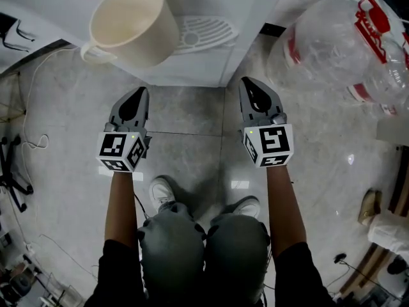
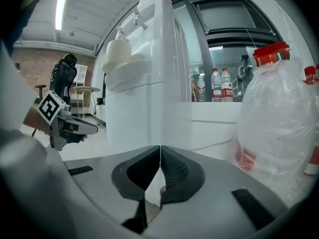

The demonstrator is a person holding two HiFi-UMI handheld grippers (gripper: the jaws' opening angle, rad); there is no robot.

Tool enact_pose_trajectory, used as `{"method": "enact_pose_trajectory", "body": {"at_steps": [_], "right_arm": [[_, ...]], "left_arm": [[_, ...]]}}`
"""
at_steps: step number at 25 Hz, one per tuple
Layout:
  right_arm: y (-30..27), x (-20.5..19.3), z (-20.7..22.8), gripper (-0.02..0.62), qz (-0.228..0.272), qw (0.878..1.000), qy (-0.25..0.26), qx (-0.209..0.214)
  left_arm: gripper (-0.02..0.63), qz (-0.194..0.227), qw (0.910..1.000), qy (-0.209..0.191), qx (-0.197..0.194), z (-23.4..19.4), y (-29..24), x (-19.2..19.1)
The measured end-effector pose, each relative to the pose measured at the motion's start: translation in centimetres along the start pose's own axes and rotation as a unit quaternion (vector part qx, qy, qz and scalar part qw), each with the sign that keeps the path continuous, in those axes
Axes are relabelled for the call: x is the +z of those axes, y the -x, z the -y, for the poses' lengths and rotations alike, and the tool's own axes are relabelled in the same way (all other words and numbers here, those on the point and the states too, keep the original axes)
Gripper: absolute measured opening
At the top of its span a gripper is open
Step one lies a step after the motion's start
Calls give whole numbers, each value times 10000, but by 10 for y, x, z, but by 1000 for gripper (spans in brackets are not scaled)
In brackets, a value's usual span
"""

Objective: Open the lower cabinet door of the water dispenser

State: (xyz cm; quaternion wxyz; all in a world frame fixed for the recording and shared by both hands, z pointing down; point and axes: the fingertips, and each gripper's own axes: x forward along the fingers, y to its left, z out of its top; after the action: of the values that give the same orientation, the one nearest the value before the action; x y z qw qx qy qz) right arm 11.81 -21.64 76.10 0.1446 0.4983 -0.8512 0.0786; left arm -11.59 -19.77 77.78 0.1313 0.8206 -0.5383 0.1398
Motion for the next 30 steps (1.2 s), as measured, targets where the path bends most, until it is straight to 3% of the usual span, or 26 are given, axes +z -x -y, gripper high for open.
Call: {"method": "enact_pose_trajectory", "body": {"at_steps": [5,9,16,18,24,30], "right_arm": [[-6,-3,5,19,243,9997,85,-5],[-15,-7,7,65,234,9996,131,115],[-26,-4,2,255,257,9981,-74,551],[-30,0,0,284,291,9975,-70,642],[-45,9,-9,295,250,9962,47,839],[-52,8,-9,282,246,9971,-3,716]], "left_arm": [[17,125,9999,-102,-32,-3,-4,-10],[17,192,9997,-146,2,-9,-8,-17],[17,198,9996,-195,-14,-11,-6,-24],[18,189,9996,-197,-12,-10,-5,-25],[18,76,9995,-284,-124,-7,-3,-32],[18,50,9997,-224,-122,-12,-4,-36]]}}
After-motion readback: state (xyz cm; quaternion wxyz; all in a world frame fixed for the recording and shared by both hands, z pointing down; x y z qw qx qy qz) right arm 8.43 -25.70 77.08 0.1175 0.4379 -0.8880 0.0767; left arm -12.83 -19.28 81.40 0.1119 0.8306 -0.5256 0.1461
